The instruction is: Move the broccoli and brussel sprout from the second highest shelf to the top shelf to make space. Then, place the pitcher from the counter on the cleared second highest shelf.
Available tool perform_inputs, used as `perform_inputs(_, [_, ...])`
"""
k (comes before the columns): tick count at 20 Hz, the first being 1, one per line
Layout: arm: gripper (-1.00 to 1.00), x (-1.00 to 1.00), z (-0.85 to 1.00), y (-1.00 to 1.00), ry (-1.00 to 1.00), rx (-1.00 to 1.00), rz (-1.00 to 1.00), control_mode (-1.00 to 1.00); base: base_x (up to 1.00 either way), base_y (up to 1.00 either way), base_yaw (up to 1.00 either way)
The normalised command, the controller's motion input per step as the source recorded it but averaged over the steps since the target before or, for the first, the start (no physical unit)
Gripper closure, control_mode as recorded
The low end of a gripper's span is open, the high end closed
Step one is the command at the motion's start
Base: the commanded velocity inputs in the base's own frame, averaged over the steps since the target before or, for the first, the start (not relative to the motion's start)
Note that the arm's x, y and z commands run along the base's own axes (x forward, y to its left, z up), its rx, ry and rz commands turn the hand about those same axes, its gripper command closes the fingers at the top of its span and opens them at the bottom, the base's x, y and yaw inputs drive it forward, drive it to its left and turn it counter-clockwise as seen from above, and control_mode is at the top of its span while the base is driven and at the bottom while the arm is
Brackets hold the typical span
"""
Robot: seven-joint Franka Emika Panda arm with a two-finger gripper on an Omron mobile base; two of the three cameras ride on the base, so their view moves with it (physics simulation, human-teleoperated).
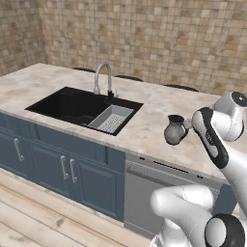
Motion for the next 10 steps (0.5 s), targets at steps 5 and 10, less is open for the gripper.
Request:
perform_inputs(5, [-1.00,0.22,-0.14,-0.34,0.08,0.00,0.12,-1.00,0.00,0.00,0.00])
perform_inputs(10, [-1.00,0.22,-0.15,-0.16,0.06,0.00,0.12,-1.00,0.00,0.00,0.00])
